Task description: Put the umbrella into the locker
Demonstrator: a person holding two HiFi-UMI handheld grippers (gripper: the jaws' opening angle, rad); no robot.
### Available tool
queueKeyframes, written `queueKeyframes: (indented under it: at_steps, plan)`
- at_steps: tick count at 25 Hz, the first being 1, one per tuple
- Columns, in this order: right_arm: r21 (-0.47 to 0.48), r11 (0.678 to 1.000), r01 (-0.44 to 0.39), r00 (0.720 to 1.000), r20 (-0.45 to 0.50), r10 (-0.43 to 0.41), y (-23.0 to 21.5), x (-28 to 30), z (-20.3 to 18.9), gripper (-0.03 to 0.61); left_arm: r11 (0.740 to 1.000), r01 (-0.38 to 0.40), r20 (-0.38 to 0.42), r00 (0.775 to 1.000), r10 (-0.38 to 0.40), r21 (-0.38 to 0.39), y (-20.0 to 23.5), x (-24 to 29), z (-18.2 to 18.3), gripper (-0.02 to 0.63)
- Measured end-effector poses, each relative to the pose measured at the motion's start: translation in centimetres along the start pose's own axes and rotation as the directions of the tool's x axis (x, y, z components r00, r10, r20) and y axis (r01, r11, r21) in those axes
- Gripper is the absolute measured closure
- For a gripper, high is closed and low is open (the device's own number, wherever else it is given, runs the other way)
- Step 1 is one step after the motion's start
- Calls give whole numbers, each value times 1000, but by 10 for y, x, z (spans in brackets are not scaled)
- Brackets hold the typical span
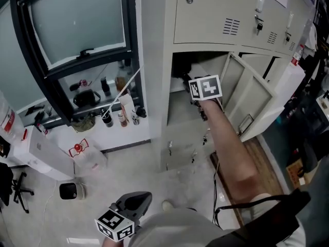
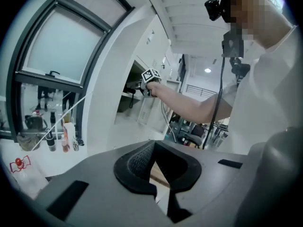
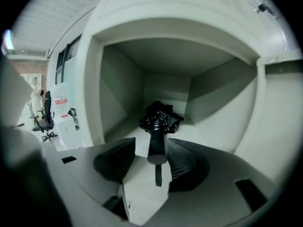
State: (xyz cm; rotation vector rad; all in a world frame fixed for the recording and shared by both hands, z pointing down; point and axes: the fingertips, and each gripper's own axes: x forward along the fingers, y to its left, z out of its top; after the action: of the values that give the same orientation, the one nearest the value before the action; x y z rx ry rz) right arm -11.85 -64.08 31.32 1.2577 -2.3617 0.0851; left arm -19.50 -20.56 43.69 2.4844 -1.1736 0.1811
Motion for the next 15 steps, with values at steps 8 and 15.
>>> queueKeyframes:
  at_steps: [8, 15]
  plan:
    - [39, 999, -2, 999, 33, 1, 20, -76, -31, 393, 996, 86, -2, 996, -86, 14, -44, -24, -19, 603]
    - [64, 997, -40, 998, 48, 37, 60, -142, -74, 468, 992, 124, -5, 992, -124, 35, -79, -51, -38, 603]
